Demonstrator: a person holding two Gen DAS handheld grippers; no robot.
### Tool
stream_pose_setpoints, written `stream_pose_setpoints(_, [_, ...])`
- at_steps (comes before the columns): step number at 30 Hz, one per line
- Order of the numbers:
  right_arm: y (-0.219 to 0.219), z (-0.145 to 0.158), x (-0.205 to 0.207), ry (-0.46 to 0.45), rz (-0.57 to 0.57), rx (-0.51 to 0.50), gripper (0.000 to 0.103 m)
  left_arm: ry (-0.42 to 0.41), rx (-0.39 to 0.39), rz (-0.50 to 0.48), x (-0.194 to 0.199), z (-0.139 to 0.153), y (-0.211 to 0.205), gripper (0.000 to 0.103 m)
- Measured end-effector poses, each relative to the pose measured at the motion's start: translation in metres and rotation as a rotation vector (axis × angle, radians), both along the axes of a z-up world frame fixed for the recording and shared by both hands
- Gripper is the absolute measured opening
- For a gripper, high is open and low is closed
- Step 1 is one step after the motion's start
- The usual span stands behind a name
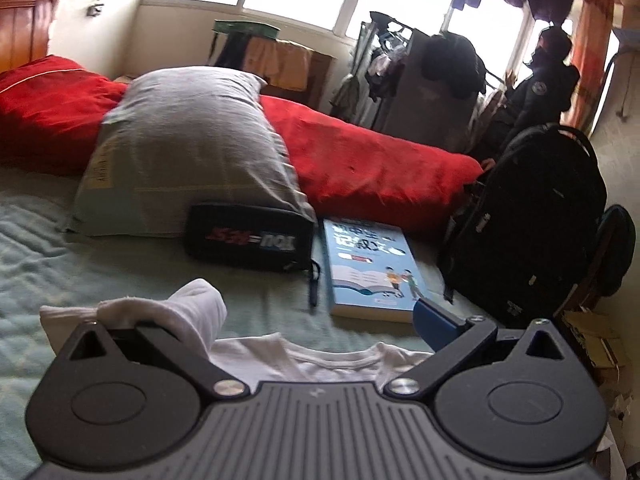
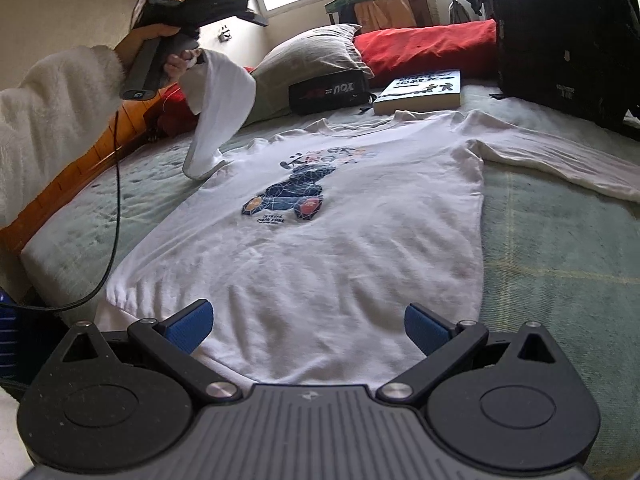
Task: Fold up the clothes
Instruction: 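Lift the cuff with the left gripper and carry it toward the collar, then lower the held cuff onto the sweatshirt body near the collar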
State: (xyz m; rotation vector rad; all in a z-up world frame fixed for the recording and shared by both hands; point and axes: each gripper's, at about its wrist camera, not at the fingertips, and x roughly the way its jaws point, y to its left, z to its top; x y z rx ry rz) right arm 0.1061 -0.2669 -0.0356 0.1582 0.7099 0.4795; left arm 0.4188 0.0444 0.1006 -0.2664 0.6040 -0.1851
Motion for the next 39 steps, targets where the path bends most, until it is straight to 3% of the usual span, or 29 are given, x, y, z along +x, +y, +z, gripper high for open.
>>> stream_pose_setpoints(9, [-0.013,-0.004,0.0,-0.005,0.002,0.039,0.103,0.015,-0.003,-0.027,0.023,0.001,-0.051,0.102])
stream_pose_setpoints(24, [-0.029,-0.007,-0.002,-0.017,0.002,0.087,0.103,0.026,0.074,-0.143,0.04,-0.007,-0.14,0.102])
stream_pose_setpoints(39, [-0.035,-0.013,0.002,0.0,-0.005,0.098,0.103,0.102,0.11,-0.228,0.042,-0.055,-0.178,0.102])
